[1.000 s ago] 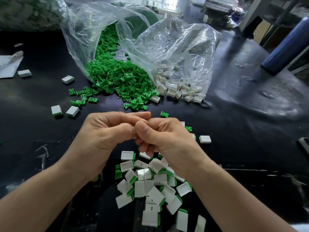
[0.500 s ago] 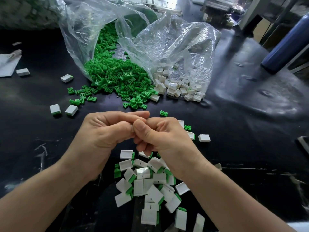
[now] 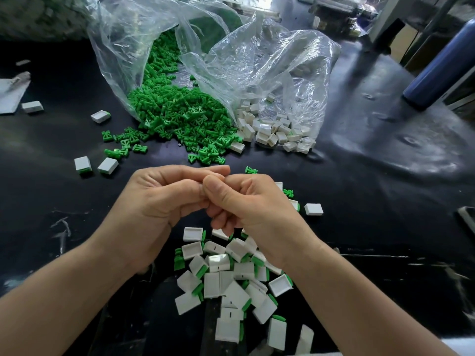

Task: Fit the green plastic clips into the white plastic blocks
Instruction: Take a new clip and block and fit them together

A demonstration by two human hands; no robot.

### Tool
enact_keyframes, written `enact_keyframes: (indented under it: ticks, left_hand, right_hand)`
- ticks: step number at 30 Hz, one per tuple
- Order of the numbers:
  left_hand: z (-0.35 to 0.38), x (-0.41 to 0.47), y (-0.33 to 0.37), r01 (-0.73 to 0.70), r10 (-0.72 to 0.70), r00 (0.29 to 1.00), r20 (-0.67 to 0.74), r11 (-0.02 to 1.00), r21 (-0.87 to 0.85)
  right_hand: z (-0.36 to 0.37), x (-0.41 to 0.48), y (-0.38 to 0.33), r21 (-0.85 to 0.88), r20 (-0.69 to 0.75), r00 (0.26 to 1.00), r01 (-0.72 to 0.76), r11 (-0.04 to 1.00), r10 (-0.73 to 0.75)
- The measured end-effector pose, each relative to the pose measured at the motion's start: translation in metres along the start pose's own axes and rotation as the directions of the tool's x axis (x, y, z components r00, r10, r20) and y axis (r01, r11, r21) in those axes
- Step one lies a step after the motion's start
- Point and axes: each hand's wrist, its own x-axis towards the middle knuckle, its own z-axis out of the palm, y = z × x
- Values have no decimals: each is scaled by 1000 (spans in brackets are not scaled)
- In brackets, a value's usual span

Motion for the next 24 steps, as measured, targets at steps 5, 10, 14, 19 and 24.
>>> enact_keyframes:
  ticks: [5, 10, 14, 19, 24]
  left_hand:
    - [0, 2, 1, 9, -8, 999, -38, 1000, 17]
    - [1, 2, 4, 4, 9, 997, -79, 985, 170]
    - [9, -6, 6, 26, -49, 996, 76, 961, 277]
    - [11, -4, 7, 14, -25, 999, 29, 944, 331]
    - [11, -3, 6, 14, -18, 1000, 12, 951, 309]
  right_hand:
    - [-5, 4, -3, -198, -23, 1000, -15, 980, 10]
    - [-34, 13, 2, -607, -303, 931, -23, 794, -205]
    - [-51, 27, 12, -778, -351, 907, -143, 612, -234]
    - [-45, 41, 22, -923, -152, 963, -58, 381, -222]
    - [-43, 51, 30, -959, -35, 998, -20, 284, -48]
